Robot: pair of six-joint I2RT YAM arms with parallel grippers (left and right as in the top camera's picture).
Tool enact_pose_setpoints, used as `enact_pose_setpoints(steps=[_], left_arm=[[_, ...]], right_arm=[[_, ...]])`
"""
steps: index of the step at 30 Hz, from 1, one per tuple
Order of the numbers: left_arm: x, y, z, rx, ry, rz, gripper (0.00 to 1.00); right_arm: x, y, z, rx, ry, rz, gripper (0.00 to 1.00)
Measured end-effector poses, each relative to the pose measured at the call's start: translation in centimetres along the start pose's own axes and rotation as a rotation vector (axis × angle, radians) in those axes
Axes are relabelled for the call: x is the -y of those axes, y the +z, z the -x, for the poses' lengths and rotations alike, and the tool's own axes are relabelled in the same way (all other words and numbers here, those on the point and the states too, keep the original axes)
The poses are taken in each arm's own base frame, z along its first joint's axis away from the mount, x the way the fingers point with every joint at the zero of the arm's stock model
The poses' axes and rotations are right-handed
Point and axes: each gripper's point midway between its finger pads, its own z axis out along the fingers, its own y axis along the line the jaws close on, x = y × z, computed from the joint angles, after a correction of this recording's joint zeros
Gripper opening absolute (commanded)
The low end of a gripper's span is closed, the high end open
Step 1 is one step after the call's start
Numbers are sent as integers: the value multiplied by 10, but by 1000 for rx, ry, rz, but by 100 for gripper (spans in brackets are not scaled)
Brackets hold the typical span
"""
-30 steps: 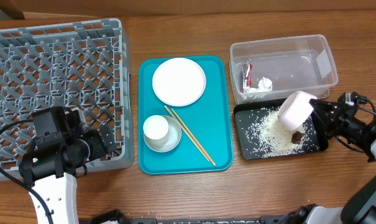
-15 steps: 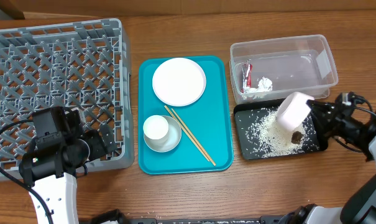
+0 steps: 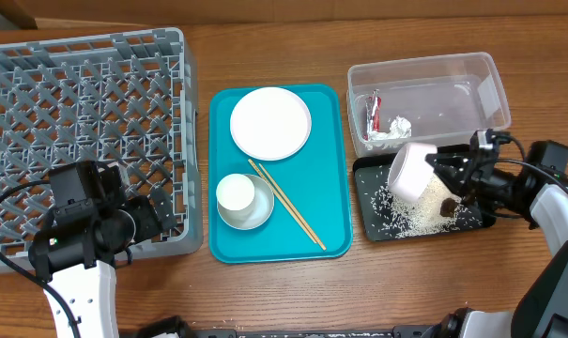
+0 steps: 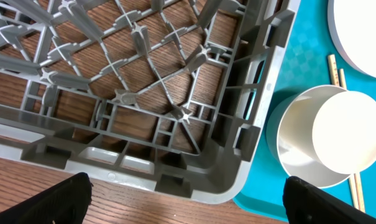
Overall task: Sort waste into correct bins and load items into the dishwasher
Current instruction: 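Tip the rice bowl over the black tray to dump the rice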
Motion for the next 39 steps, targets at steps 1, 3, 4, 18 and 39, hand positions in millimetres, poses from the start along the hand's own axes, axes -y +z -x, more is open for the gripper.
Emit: enact_pose_setpoints(steps=[1,3,4,18,39], left_arm=[[0,0,0,0,0,0,100],[0,0,-1,-3,-1,1,100],[0,0,-1,-4,0,0,100],[0,0,-2,-7,-1,1,100],[0,0,0,0,0,0,100]], right_arm=[[7,1,0,6,30,-39,4],[7,1,2,8,-3,-40,4],[1,1,0,-2,-48,-3,4],[8,1,-6,-7,-127,-40,4],[-1,20,-43,-281,-475,-737,4]])
